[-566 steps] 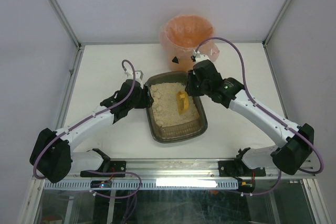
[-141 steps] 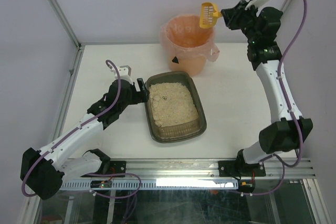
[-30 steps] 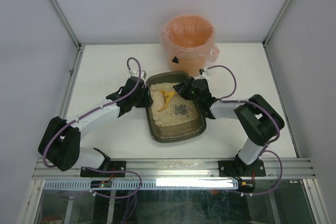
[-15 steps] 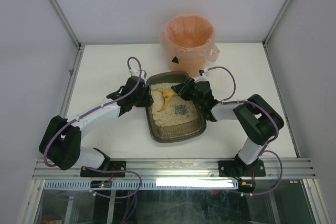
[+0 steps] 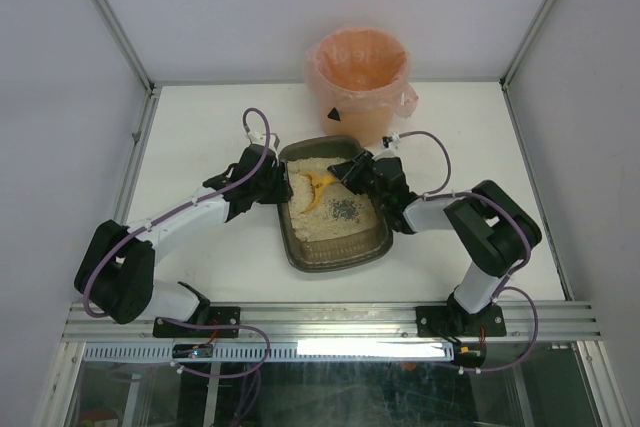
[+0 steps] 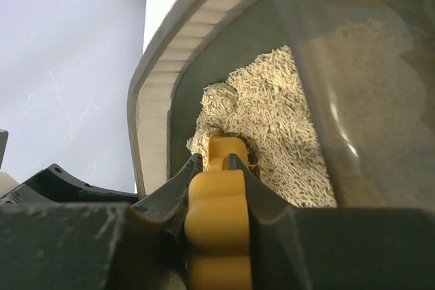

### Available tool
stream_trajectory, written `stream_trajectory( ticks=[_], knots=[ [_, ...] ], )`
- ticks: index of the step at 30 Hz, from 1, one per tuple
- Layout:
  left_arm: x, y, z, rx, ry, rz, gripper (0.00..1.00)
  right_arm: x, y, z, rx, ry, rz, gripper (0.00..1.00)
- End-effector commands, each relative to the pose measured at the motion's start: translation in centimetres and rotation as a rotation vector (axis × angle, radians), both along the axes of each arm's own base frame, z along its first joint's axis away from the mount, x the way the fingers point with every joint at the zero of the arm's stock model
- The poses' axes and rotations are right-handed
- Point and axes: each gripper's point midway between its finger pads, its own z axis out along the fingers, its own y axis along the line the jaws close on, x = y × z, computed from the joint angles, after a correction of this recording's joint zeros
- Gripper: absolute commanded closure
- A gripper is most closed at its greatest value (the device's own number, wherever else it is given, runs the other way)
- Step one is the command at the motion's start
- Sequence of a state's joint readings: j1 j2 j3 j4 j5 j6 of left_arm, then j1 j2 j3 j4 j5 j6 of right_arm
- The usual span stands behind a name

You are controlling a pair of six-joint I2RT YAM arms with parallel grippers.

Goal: Clean the litter box

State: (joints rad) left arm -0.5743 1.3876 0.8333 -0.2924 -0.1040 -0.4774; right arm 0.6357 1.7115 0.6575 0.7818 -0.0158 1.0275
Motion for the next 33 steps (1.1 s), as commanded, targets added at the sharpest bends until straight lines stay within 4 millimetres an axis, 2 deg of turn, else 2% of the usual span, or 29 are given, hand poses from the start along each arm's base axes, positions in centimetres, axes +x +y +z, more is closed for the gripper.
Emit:
stream_trajectory(
  ticks=[1, 8, 15, 24, 33],
  knots=[
    [1.6, -1.0, 2.2, -0.039, -0.072, -0.008, 0.59, -4.3, 1.7, -0.8, 0.058, 0.132, 0.11, 1.0],
    [1.6, -0.7, 3.3, -0.047, -0.097, 0.003, 0.47, -4.0, -0.2, 0.4, 0.123, 0.137, 0.03, 1.0],
    [1.7, -0.1, 4.5, -0.052, -0.122, 0.023, 0.35, -4.0, -1.3, 1.6, 0.211, 0.126, -0.002, 1.0],
    [2.0, 0.5, 6.0, -0.056, -0.156, 0.045, 0.28, -4.0, -2.4, 3.6, 0.276, 0.078, -0.014, 1.0],
    [1.9, 1.0, 6.8, -0.059, -0.175, 0.053, 0.27, -4.2, -4.8, 5.5, 0.254, 0.016, -0.05, 1.0]
  ],
)
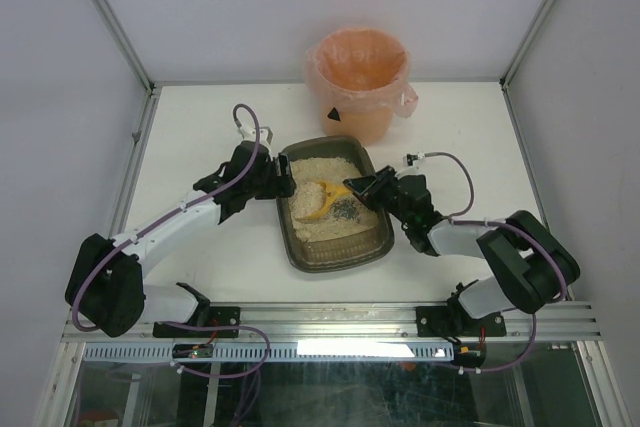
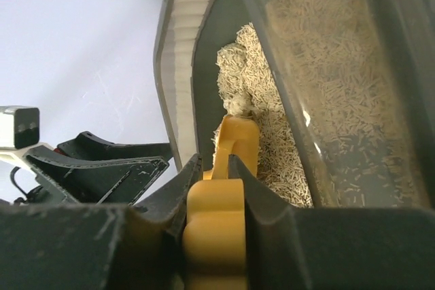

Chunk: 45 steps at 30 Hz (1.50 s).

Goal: Clean the litter box

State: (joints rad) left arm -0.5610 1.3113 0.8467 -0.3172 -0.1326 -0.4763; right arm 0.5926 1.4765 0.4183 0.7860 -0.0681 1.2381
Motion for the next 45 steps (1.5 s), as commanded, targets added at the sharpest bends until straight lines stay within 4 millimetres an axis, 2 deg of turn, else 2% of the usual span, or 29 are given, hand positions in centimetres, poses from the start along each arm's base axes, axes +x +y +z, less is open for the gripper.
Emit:
stream_trajectory(
  ticks=[1, 9, 15, 19, 22, 23, 26, 27, 29, 30, 32, 33, 36, 39, 42, 43, 45],
  knots=[
    [1.5, 0.1, 4.2, -0.041, -0.114, 0.02, 0.27, 0.3, -1.1, 5.0, 0.083, -0.13, -0.016, 1.0],
    [1.7, 0.5, 6.1, -0.059, -0.161, 0.029, 0.26, -0.8, -3.0, 7.9, 0.165, -0.228, 0.013, 1.0],
    [1.5, 1.2, 8.4, -0.084, -0.228, 0.054, 0.25, -1.0, -5.8, 8.7, 0.268, -0.248, 0.019, 1.0],
    [1.4, 1.6, 9.4, -0.095, -0.264, 0.071, 0.26, -1.4, -5.5, 9.5, 0.3, -0.265, 0.065, 1.0],
    [1.4, 1.7, 9.9, -0.1, -0.276, 0.073, 0.26, -0.5, -8.3, 8.8, 0.324, -0.234, -0.023, 1.0],
    [1.3, 1.8, 9.9, -0.101, -0.278, 0.073, 0.25, -0.4, -8.4, 8.7, 0.331, -0.224, -0.025, 1.0],
    [1.2, 1.9, 9.8, -0.102, -0.277, 0.08, 0.25, -1.0, -6.7, 10.1, 0.366, -0.261, 0.07, 1.0],
    [1.2, 1.9, 9.6, -0.1, -0.275, 0.078, 0.25, -1.0, -7.2, 10.0, 0.383, -0.266, 0.061, 1.0],
    [1.3, 1.7, 9.6, -0.099, -0.27, 0.072, 0.25, -0.3, -9.2, 8.5, 0.411, -0.208, -0.022, 1.0],
    [1.3, 1.6, 9.6, -0.104, -0.269, 0.069, 0.26, -0.2, -9.3, 8.1, 0.418, -0.192, -0.028, 1.0],
    [1.3, 1.6, 9.6, -0.106, -0.266, 0.071, 0.25, -0.7, -7.3, 8.8, 0.432, -0.213, 0.067, 1.0],
    [1.3, 1.6, 9.5, -0.103, -0.266, 0.073, 0.25, -0.7, -7.2, 8.3, 0.442, -0.2, 0.068, 1.0],
    [1.4, 1.7, 9.6, -0.096, -0.269, 0.072, 0.25, 0.0, -9.5, 6.8, 0.49, -0.15, -0.032, 1.0],
    [1.3, 1.9, 9.3, -0.094, -0.266, 0.078, 0.25, -0.5, -7.4, 7.5, 0.491, -0.177, 0.066, 1.0],
    [1.3, 1.8, 9.1, -0.087, -0.259, 0.071, 0.25, 0.1, -9.5, 6.4, 0.473, -0.155, -0.034, 1.0],
    [1.3, 1.8, 9.1, -0.088, -0.259, 0.072, 0.25, 0.2, -9.4, 6.5, 0.47, -0.157, -0.028, 1.0],
    [1.2, 1.9, 9.1, -0.091, -0.261, 0.078, 0.25, -0.2, -7.1, 7.8, 0.458, -0.194, 0.069, 1.0]
  ],
)
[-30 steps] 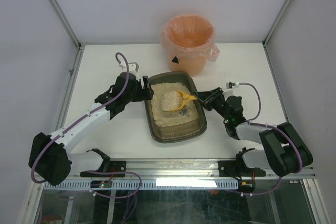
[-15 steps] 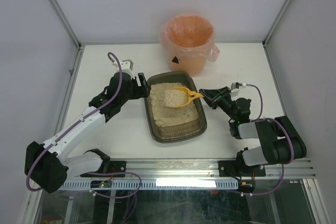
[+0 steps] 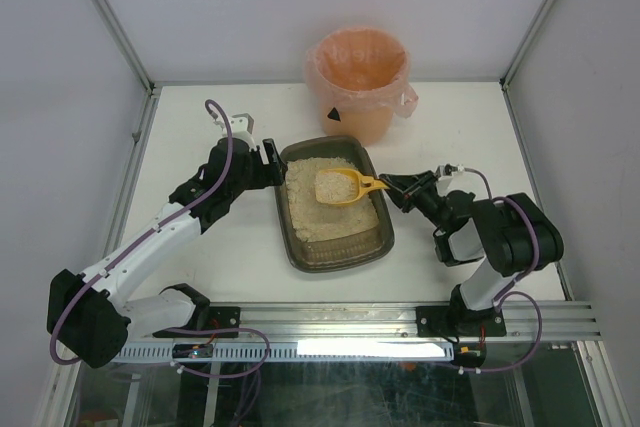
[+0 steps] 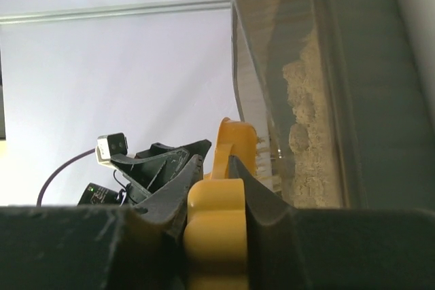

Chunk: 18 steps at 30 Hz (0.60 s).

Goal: Clean the litter box

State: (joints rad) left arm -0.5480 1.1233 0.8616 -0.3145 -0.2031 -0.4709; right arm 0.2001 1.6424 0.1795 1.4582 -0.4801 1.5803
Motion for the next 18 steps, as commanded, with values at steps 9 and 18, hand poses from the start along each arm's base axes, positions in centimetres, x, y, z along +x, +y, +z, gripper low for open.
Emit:
stream_trajectory(
  ticks=[9, 18],
  knots=[
    [1.0, -0.1, 1.4, -0.014, -0.055, 0.004, 0.25, 0.7, -0.3, 4.9, 0.009, -0.189, -0.007, 1.0],
    [0.8, -0.2, 1.4, -0.02, -0.049, 0.0, 0.26, 1.3, -1.1, 5.0, -0.04, -0.183, -0.037, 1.0]
  ],
)
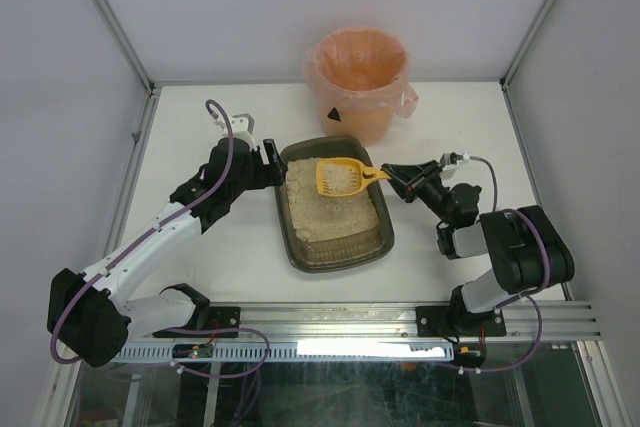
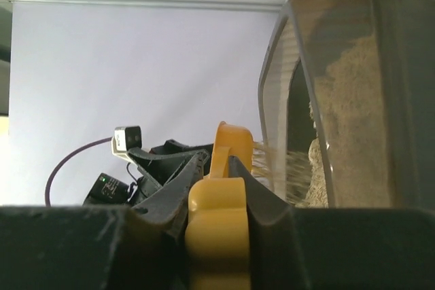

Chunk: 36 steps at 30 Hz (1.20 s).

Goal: Clean the litter box

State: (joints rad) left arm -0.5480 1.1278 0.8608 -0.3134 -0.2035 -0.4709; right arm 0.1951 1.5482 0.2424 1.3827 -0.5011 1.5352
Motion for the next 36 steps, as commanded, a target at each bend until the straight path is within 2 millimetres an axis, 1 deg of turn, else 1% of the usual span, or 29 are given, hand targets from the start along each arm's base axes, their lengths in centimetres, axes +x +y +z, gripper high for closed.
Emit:
stream_trajectory(
  ticks=[1, 2, 3, 4, 5, 6, 8, 9, 10, 11, 12, 13, 14, 15, 16, 18, 19, 20, 21, 23, 25, 26, 28, 30, 32, 36],
  knots=[
    [0.8, -0.1, 1.5, -0.028, -0.055, 0.002, 0.25, 0.1, 0.2, 2.7, -0.036, -0.12, 0.012, 1.0],
    [0.7, -0.1, 1.3, -0.03, -0.056, 0.004, 0.25, -0.2, 1.2, 3.3, -0.046, -0.147, 0.043, 1.0],
    [0.8, -0.1, 1.2, -0.03, -0.056, 0.004, 0.25, -0.1, 0.7, 3.2, -0.049, -0.14, 0.024, 1.0],
    [0.8, -0.2, 1.1, -0.027, -0.053, -0.003, 0.25, 0.1, -0.7, 2.0, -0.055, -0.092, -0.031, 1.0],
    [0.8, -0.4, 1.1, -0.026, -0.048, -0.01, 0.26, 0.5, -2.2, 1.6, -0.054, -0.064, -0.093, 1.0],
    [0.7, -0.4, 1.1, -0.027, -0.044, -0.011, 0.26, 0.6, -2.2, 2.0, -0.062, -0.077, -0.092, 1.0],
    [0.6, -0.4, 0.9, -0.039, -0.042, -0.007, 0.26, -0.1, 0.6, 3.4, -0.106, -0.147, 0.015, 1.0],
    [0.6, -0.4, 0.6, -0.04, -0.04, -0.007, 0.26, -0.1, 0.5, 3.4, -0.114, -0.15, 0.004, 1.0],
    [0.6, -0.6, 0.6, -0.041, -0.038, -0.012, 0.26, 0.3, -0.8, 3.0, -0.11, -0.126, -0.046, 1.0],
    [0.6, -0.7, 0.5, -0.039, -0.034, -0.019, 0.27, 0.6, -2.4, 2.1, -0.102, -0.078, -0.11, 1.0],
    [0.6, -0.7, 0.6, -0.042, -0.031, -0.02, 0.27, 0.6, -2.9, 2.1, -0.099, -0.073, -0.128, 1.0],
    [0.6, -0.7, 0.6, -0.044, -0.03, -0.018, 0.27, 0.3, -1.9, 2.8, -0.111, -0.109, -0.082, 1.0],
    [0.5, -0.7, 0.4, -0.048, -0.031, -0.016, 0.27, -0.1, -0.1, 3.7, -0.13, -0.155, -0.012, 1.0],
    [0.5, -0.7, 0.3, -0.05, -0.031, -0.014, 0.27, -0.3, 0.7, 4.2, -0.134, -0.183, 0.02, 1.0],
    [0.6, -0.7, 0.2, -0.05, -0.031, -0.016, 0.27, -0.1, 0.1, 4.0, -0.126, -0.169, -0.011, 1.0],
    [0.6, -1.0, 0.2, -0.047, -0.024, -0.033, 0.29, 0.5, -2.4, 2.4, -0.116, -0.093, -0.112, 1.0],
    [0.5, -1.1, 0.1, -0.049, -0.021, -0.035, 0.29, 0.5, -1.9, 2.9, -0.131, -0.114, -0.086, 1.0],
    [0.5, -1.0, 0.0, -0.053, -0.018, -0.032, 0.29, -0.1, -0.2, 3.4, -0.159, -0.15, -0.021, 1.0],
    [0.5, -1.0, -0.1, -0.057, -0.019, -0.028, 0.29, -0.2, 0.4, 3.6, -0.182, -0.167, 0.0, 1.0],
    [0.5, -1.1, -0.3, -0.058, -0.014, -0.031, 0.3, -0.3, -0.3, 2.8, -0.211, -0.122, -0.035, 1.0],
    [0.5, -1.4, -0.3, -0.065, -0.009, -0.038, 0.33, -0.7, 0.2, 3.0, -0.223, -0.072, -0.013, 1.0],
    [0.5, -1.5, -0.5, -0.067, -0.004, -0.04, 0.34, 0.0, -0.3, 2.2, -0.322, -0.093, -0.062, 1.0],
    [0.7, -1.5, -0.9, -0.067, 0.001, -0.035, 0.36, 0.2, -0.3, 1.9, -0.411, -0.096, -0.081, 1.0],
    [0.9, -1.5, -1.6, -0.058, 0.018, -0.031, 0.38, 0.5, -0.7, 1.8, -0.508, -0.081, -0.122, 1.0],
    [0.9, -1.6, -2.4, -0.05, 0.041, -0.029, 0.39, 0.7, -0.9, 2.3, -0.596, -0.081, -0.163, 1.0],
    [1.0, -1.8, -3.6, -0.044, 0.072, -0.026, 0.4, 1.3, -0.3, 2.4, -0.735, -0.071, -0.173, 1.0]
  ],
)
